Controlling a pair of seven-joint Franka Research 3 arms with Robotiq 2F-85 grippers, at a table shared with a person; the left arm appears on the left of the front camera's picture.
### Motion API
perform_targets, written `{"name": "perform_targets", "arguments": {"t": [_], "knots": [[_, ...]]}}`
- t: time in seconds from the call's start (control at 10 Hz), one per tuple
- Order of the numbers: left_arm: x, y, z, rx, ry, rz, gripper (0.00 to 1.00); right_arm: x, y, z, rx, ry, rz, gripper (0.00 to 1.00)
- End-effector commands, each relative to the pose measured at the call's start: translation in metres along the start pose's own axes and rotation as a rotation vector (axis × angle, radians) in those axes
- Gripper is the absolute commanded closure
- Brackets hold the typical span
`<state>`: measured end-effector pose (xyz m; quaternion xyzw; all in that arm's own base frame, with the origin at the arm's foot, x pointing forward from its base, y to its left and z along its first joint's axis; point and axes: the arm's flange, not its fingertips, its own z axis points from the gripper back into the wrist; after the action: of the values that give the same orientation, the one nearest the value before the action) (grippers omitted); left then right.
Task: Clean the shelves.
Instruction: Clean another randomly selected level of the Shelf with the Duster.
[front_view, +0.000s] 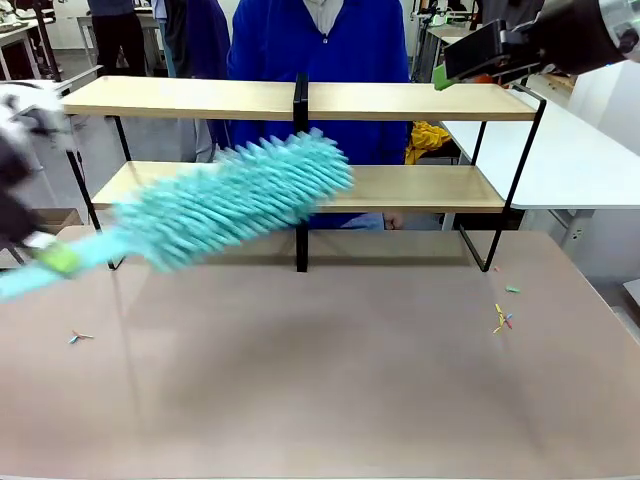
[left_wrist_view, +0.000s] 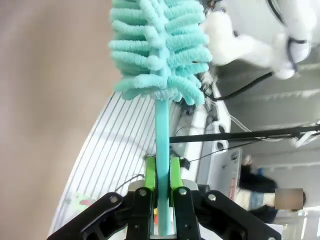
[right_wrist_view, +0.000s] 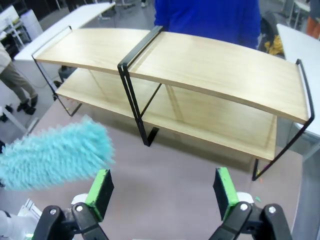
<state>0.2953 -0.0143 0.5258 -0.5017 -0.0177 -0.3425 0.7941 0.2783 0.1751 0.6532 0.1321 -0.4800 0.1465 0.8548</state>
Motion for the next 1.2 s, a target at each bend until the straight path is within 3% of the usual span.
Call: {"name": "perform_targets", "arguments": {"t": [0.0,0.2,0.3,0.4,0.7,0.8,0.9,1.1], "knots": [[-0.060,-0.006,0.065,-0.070,-0.208,-0.038,0.88,0.000,-0.001,0.000,0.000,-0.001,-0.001,0.00],[-0.118,-0.007,0.123,-0.118,-0.389,-0.194,0.88,0.000,-0.001,0.000,0.000,-0.001,-0.001,0.00],[-0.139,-0.008,0.148,-0.145,-0.456,-0.200,0.88,0.000,-0.001,0.000,0.000,-0.001,-0.001,0.00],[-0.169,-0.019,0.208,-0.051,-0.527,-0.197,0.88,0.000,-0.001,0.000,0.000,-0.001,-0.001,0.00],[-0.168,-0.017,0.223,-0.020,-0.527,-0.174,0.88,0.000,-0.001,0.000,0.000,-0.001,-0.001,0.00],[-0.157,-0.015,0.231,0.005,-0.598,0.030,0.88,0.000,-0.001,0.000,0.000,-0.001,-0.001,0.00],[-0.171,-0.021,0.205,-0.008,-0.525,-0.146,0.88,0.000,-0.001,0.000,0.000,-0.001,-0.001,0.00],[-0.171,-0.021,0.205,-0.008,-0.525,-0.146,0.88,0.000,-0.001,0.000,0.000,-0.001,-0.001,0.00]]}}
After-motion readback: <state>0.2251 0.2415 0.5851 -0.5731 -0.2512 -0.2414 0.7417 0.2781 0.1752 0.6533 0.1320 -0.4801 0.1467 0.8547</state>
